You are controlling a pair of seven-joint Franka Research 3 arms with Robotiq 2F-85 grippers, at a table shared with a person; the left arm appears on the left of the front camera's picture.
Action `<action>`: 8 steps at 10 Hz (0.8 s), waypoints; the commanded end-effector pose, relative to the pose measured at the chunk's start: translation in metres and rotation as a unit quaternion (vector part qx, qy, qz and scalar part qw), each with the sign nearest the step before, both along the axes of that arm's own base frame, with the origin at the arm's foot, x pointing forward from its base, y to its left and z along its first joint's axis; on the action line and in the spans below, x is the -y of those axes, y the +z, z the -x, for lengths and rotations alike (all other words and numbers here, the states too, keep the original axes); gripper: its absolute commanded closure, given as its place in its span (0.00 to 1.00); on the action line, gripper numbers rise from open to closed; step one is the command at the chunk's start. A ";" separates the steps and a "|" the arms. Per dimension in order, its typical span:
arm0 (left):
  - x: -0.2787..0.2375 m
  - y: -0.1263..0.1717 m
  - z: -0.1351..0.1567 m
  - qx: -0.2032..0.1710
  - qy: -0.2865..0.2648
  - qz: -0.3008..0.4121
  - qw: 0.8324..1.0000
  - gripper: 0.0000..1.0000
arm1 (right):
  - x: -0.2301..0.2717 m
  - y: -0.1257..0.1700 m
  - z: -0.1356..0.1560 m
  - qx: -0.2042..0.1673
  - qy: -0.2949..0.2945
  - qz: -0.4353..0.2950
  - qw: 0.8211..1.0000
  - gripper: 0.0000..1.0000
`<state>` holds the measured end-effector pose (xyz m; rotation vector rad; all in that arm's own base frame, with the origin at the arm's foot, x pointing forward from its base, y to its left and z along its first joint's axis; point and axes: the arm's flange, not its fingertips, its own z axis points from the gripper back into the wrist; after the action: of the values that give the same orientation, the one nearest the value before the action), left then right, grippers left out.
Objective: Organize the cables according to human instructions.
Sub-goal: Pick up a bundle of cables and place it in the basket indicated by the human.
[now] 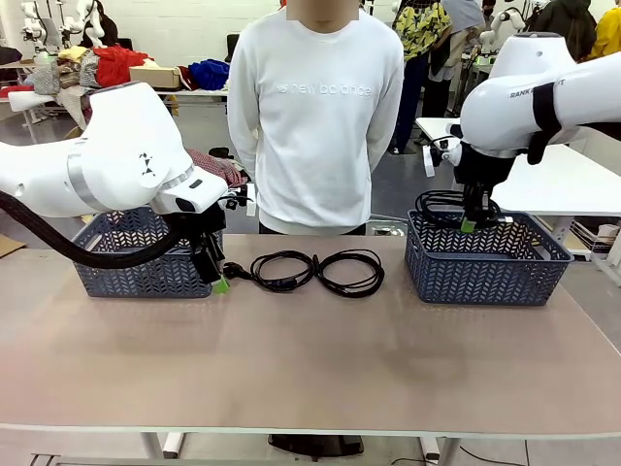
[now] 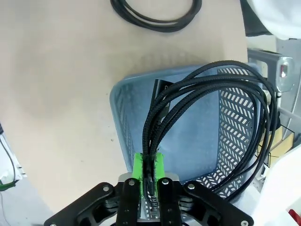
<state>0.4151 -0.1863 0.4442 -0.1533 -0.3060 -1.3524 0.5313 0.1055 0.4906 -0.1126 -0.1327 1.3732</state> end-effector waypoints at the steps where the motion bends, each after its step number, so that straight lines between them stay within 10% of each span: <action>1: -0.002 0.001 0.001 -0.002 0.001 -0.001 1.000 0.00 | 0.000 0.004 0.007 0.003 0.002 0.000 1.000 1.00; 8: -0.002 0.001 0.001 -0.002 0.001 -0.001 1.000 0.00 | 0.015 -0.023 -0.014 0.009 0.007 0.000 1.000 0.89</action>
<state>0.4151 -0.1863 0.4441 -0.1533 -0.3059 -1.3524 0.5418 0.0997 0.4718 -0.1076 -0.1274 1.3627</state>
